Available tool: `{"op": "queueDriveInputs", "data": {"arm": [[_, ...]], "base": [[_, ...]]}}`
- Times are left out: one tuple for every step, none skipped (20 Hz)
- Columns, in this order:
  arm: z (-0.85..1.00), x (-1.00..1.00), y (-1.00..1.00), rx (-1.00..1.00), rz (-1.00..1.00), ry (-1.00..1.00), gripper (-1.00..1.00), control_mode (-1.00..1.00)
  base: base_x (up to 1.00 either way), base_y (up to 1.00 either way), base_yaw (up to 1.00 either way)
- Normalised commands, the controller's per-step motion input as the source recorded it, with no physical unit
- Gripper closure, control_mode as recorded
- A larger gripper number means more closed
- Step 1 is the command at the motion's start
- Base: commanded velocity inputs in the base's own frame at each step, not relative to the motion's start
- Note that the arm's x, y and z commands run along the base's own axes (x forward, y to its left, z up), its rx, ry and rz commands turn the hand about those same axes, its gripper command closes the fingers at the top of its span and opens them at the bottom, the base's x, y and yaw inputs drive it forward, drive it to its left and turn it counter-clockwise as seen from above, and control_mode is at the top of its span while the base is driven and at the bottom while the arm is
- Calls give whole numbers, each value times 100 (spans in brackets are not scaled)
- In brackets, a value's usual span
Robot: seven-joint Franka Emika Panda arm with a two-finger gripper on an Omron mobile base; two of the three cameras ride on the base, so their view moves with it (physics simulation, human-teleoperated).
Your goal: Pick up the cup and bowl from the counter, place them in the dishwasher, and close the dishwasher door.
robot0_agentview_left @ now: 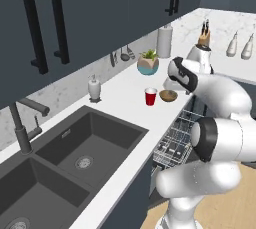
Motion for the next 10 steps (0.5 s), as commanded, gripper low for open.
{"op": "queueDriveInputs", "data": {"arm": [[-33,43,-47,0,-1,1,-100,-100],[-29,44,-47,0,-1,3,-100,-100],[-28,51,-41,0,-1,2,-100,-100],[-24,54,-33,0,-2,1,-100,-100],[-25,56,-29,0,-2,1,-100,-100],[-24,55,-33,0,-1,0,-100,-100],[-25,50,-40,0,-1,0,-100,-100],[-27,51,-41,0,-1,0,-100,-100],[-27,50,-37,0,-1,0,-100,-100],[-23,48,-44,0,-1,0,-100,-100]], "base": [[0,0,0],[0,0,0],[0,0,0],[0,0,0],[0,0,0],[0,0,0],[0,0,0],[0,0,0],[0,0,0],[0,0,0]]}}
